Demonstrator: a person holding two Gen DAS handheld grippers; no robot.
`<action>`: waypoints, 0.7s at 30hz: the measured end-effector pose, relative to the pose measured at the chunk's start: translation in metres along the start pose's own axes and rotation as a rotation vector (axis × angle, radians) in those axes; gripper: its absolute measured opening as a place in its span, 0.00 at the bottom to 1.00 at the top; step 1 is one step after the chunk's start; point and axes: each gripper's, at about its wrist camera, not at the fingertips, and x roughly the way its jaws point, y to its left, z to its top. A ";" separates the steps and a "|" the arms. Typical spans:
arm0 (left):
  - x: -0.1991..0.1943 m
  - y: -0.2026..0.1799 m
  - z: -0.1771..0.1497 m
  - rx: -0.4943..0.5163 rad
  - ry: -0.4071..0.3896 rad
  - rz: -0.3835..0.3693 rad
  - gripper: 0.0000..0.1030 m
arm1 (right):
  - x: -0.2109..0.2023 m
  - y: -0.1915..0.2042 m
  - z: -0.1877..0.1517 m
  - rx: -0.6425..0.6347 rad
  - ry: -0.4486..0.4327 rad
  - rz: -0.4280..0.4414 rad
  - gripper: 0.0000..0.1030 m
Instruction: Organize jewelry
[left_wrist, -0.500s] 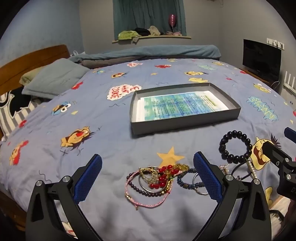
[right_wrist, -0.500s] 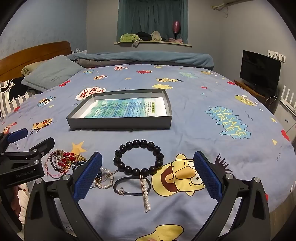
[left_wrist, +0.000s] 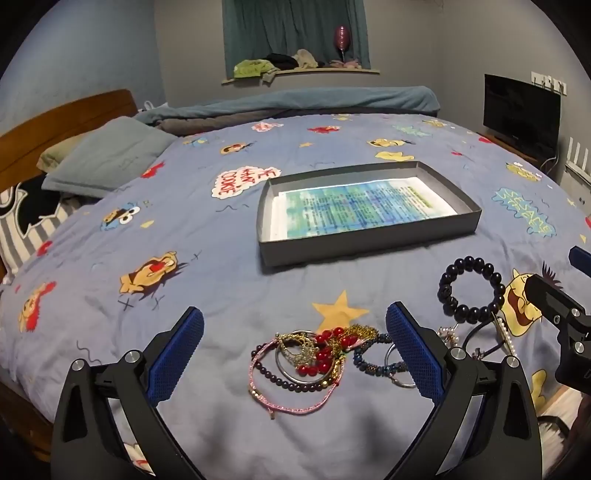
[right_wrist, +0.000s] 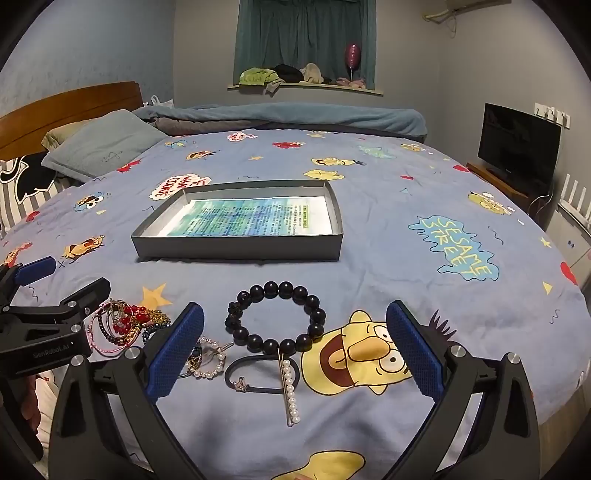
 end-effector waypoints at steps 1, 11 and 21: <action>0.000 0.000 0.000 -0.001 -0.001 -0.001 0.95 | 0.000 0.000 0.000 -0.001 -0.001 0.000 0.95; 0.001 -0.001 -0.003 0.006 -0.001 -0.003 0.95 | 0.000 0.000 0.000 -0.001 0.002 0.000 0.95; 0.002 -0.002 -0.003 0.007 0.000 -0.002 0.95 | 0.002 -0.003 -0.002 0.000 0.001 -0.004 0.95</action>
